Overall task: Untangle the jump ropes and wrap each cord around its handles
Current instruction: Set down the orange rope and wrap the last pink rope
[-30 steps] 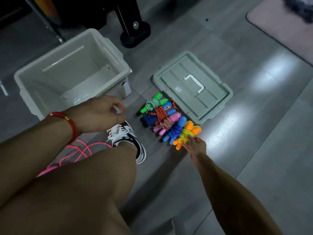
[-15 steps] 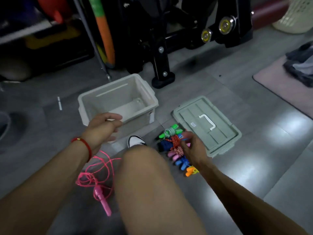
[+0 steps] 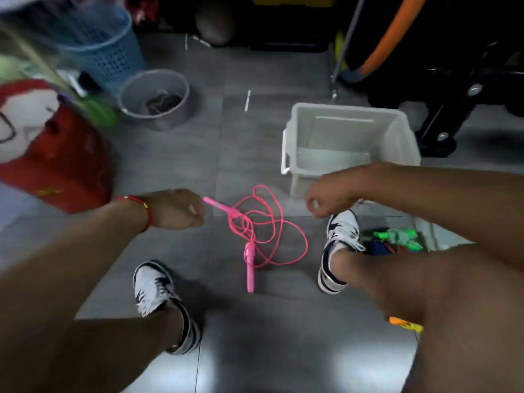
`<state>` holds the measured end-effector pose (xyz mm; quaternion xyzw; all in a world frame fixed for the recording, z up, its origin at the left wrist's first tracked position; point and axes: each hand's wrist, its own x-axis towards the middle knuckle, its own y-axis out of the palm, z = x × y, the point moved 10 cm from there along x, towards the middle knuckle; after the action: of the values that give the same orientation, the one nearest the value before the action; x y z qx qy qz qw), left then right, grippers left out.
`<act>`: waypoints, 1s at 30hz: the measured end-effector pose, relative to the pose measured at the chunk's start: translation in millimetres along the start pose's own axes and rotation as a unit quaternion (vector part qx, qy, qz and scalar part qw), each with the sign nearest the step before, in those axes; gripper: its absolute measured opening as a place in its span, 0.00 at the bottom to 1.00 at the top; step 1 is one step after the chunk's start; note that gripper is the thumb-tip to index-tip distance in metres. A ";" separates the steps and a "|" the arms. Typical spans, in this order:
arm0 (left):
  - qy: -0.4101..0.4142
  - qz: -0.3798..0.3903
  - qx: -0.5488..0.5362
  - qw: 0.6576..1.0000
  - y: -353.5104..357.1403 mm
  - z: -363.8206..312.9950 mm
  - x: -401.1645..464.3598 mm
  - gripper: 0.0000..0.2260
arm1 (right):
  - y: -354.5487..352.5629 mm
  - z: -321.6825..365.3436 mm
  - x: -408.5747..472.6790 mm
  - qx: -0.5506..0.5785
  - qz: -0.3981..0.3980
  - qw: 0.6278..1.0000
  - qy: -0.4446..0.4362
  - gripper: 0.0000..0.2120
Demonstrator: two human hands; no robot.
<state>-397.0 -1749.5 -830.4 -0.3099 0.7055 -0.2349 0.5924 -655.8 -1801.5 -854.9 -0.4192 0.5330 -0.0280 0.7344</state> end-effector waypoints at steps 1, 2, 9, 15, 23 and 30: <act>0.014 -0.015 0.004 1.000 1.2 -2.8 0.6 0.08 | 13.0 26.4 22.4 -0.020 0.034 0.999 -0.029 0.13; 0.022 -0.029 0.013 0.999 2.4 -3.5 1.0 0.11 | 32.7 52.2 46.9 -0.043 0.066 0.995 -0.057 0.14; -0.008 0.043 -0.018 0.999 4.8 23.9 -11.8 0.12 | 185.2 159.4 162.0 0.140 0.066 0.988 0.008 0.23; -0.012 0.047 -0.053 0.997 3.6 31.1 -6.3 0.12 | 234.2 151.6 158.7 0.311 -0.114 0.932 0.151 0.14; -0.036 0.082 -0.017 0.996 9.4 13.7 -6.2 0.13 | 110.4 143.7 94.1 0.728 -0.215 0.651 -0.007 0.16; 0.006 -0.025 -0.506 0.862 -22.7 -23.8 -27.4 0.11 | -2.4 150.5 0.1 0.663 -0.253 0.687 -0.157 0.18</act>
<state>-413.9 -1746.6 -791.2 -0.5834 0.7229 0.1378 0.3437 -533.5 -1715.0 -841.3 0.0603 0.1263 -0.4925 0.8590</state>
